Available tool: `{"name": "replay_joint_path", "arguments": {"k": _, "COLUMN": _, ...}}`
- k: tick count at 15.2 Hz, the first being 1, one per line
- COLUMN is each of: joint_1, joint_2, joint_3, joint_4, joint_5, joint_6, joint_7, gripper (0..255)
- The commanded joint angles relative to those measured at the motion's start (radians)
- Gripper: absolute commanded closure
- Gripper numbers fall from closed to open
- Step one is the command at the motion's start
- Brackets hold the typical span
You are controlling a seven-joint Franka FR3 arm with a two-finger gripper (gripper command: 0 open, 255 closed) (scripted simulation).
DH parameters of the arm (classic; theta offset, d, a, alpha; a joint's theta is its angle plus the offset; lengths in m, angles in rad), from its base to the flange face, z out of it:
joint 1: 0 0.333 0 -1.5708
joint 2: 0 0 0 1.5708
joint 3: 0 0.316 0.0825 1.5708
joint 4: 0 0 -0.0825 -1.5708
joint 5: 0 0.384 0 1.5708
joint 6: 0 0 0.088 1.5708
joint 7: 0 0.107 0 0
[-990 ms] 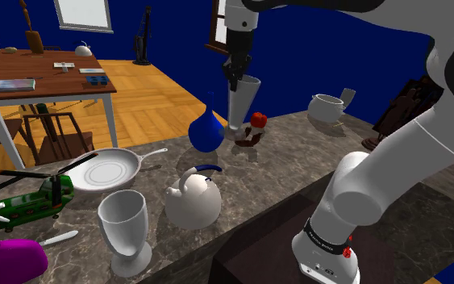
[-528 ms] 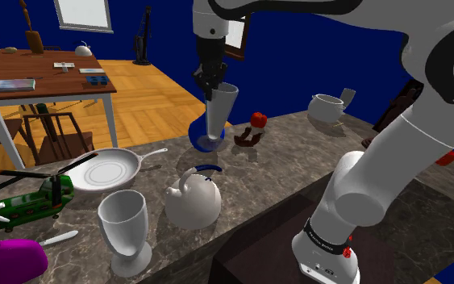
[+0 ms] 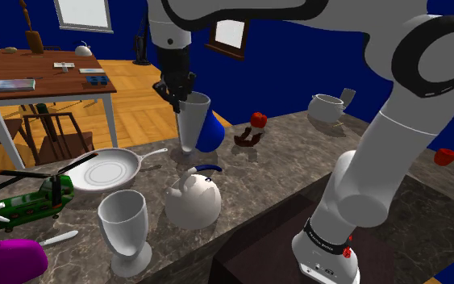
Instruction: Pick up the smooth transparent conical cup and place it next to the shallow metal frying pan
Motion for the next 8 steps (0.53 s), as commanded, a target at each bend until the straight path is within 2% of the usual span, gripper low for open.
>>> {"name": "replay_joint_path", "arguments": {"k": 1, "joint_1": 0.020, "joint_2": 0.063, "joint_3": 0.025, "joint_4": 0.057, "joint_5": -0.012, "joint_6": -0.002, "joint_7": 0.048, "gripper": 255}}
{"name": "replay_joint_path", "arguments": {"k": 8, "joint_1": 0.107, "joint_2": 0.297, "joint_3": 0.083, "joint_4": 0.290, "joint_5": -0.076, "joint_6": -0.032, "joint_7": 0.190, "gripper": 255}}
